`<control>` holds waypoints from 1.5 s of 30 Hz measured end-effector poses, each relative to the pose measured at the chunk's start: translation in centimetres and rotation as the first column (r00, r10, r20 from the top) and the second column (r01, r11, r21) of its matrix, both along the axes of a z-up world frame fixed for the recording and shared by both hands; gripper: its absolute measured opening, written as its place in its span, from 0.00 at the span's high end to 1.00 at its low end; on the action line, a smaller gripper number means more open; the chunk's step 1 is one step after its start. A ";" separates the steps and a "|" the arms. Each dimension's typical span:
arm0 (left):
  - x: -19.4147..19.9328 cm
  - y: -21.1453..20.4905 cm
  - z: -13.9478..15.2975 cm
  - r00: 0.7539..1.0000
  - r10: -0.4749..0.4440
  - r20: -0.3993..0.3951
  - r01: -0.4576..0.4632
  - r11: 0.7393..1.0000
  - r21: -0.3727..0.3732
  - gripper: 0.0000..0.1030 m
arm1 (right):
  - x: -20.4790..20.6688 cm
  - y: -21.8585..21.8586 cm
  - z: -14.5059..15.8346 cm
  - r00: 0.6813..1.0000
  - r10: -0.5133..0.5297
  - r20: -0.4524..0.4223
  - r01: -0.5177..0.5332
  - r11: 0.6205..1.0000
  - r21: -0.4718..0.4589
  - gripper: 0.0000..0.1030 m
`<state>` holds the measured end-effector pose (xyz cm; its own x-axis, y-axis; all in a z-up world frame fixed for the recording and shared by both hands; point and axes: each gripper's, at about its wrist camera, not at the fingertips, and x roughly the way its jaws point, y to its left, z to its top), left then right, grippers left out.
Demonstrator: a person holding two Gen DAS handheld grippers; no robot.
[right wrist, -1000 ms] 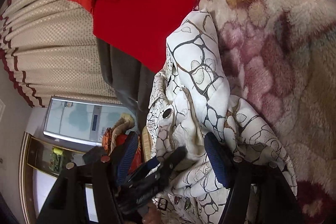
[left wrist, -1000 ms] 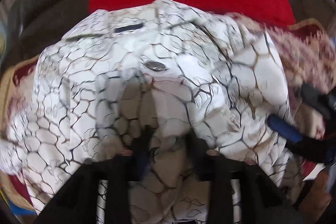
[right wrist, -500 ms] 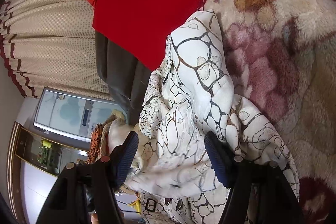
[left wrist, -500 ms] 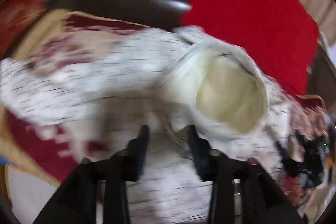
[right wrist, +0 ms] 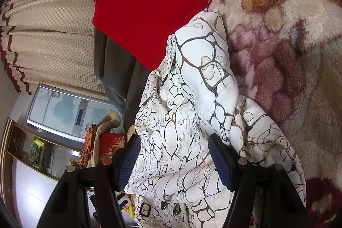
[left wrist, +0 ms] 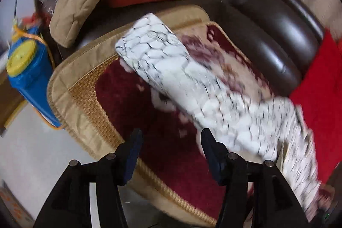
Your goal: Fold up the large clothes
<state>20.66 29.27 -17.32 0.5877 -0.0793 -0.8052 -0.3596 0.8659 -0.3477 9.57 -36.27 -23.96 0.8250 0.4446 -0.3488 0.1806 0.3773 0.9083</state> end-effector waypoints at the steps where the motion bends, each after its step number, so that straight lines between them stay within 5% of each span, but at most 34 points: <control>1: 0.2 0.4 -0.2 1.000 0.016 0.015 -0.015 0.998 -0.053 0.38 | 0.0 0.1 0.0 1.000 0.001 -0.003 -0.001 1.000 -0.009 0.33; 6: 2.6 1.6 -1.7 0.993 0.104 0.051 -0.087 0.961 -0.263 0.32 | 0.6 1.0 0.5 1.000 0.009 -0.020 -0.011 0.998 -0.067 0.33; 11: 6.4 1.5 -3.0 0.993 0.115 0.031 -0.096 0.928 -0.360 0.35 | 0.9 1.2 0.5 0.999 0.016 -0.028 -0.019 0.996 -0.092 0.32; 13: 7.3 1.6 -3.7 0.992 0.122 0.024 -0.104 0.920 -0.378 0.82 | 1.0 1.3 0.5 0.999 0.020 -0.031 -0.023 0.995 -0.096 0.32; 17: 8.1 1.0 -3.5 0.995 0.103 0.009 -0.095 0.940 -0.329 0.95 | 1.1 1.4 0.6 0.999 0.032 -0.031 -0.035 0.994 -0.105 0.32; 22: 7.4 -2.9 3.2 0.988 -0.024 0.153 0.046 0.988 -0.144 0.97 | 1.3 1.5 0.8 0.999 0.042 -0.028 -0.045 0.992 -0.118 0.33; 25: 7.3 -6.4 7.4 0.969 -0.131 0.210 0.146 0.988 -0.059 0.97 | 1.2 1.5 0.9 0.999 0.040 -0.022 -0.042 0.992 -0.119 0.33; 28: 6.2 -11.3 12.1 0.924 -0.272 0.268 0.271 0.962 0.040 0.97 | 1.0 1.5 1.0 0.999 0.039 -0.013 -0.040 0.993 -0.108 0.33; 32: 4.7 -20.0 16.7 0.824 -0.485 0.293 0.448 0.874 0.186 0.97 | 0.6 1.1 1.1 0.999 0.036 0.007 -0.035 0.996 -0.085 0.32; 34: 3.1 -25.1 17.8 0.751 -0.604 0.266 0.545 0.795 0.266 0.97 | 0.2 0.7 1.2 0.999 0.031 0.019 -0.029 0.997 -0.075 0.32; 36: 1.4 -31.0 17.9 0.643 -0.740 0.197 0.660 0.666 0.348 0.97 | -0.3 0.1 1.3 0.999 0.016 0.034 -0.014 0.998 -0.063 0.32; 38: -0.3 -36.7 16.5 0.510 -0.856 0.082 0.766 0.496 0.410 0.96 | -0.8 -0.7 1.3 0.999 -0.004 0.049 0.006 0.999 -0.041 0.32; 39: -1.1 -38.7 15.4 0.465 -0.885 0.027 0.792 0.429 0.435 0.95 | -1.1 -1.2 1.2 0.998 -0.016 0.054 0.018 1.000 -0.025 0.32; 40: -1.4 -39.8 14.7 0.443 -0.896 -0.007 0.801 0.392 0.453 0.88 | -1.2 -1.5 1.2 0.998 -0.022 0.055 0.023 1.000 -0.015 0.32; 41: -1.8 -40.8 13.9 0.424 -0.905 -0.031 0.804 0.361 0.473 0.83 | -1.4 -1.9 1.1 0.998 -0.028 0.058 0.028 1.000 -0.001 0.32; 42: -2.2 -41.2 13.3 0.410 -0.912 -0.028 0.806 0.348 0.478 0.67 | -1.6 -2.1 1.0 0.998 -0.033 0.061 0.032 0.999 0.007 0.32; 43: -2.2 -40.9 13.1 0.410 -0.912 -0.019 0.808 0.353 0.471 0.51 | -1.8 -2.4 1.1 0.997 -0.038 0.064 0.038 0.999 0.009 0.32; 45: -1.6 -39.8 13.0 0.442 -0.897 0.015 0.798 0.401 0.449 0.43 | -2.1 -2.6 1.3 0.997 -0.038 0.069 0.038 0.999 0.001 0.31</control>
<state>19.06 -10.52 -4.34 0.5255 -0.4087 -0.7462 0.6745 0.7347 0.0726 7.49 -38.90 -22.63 0.8635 0.4124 -0.2903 0.1317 0.3712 0.9192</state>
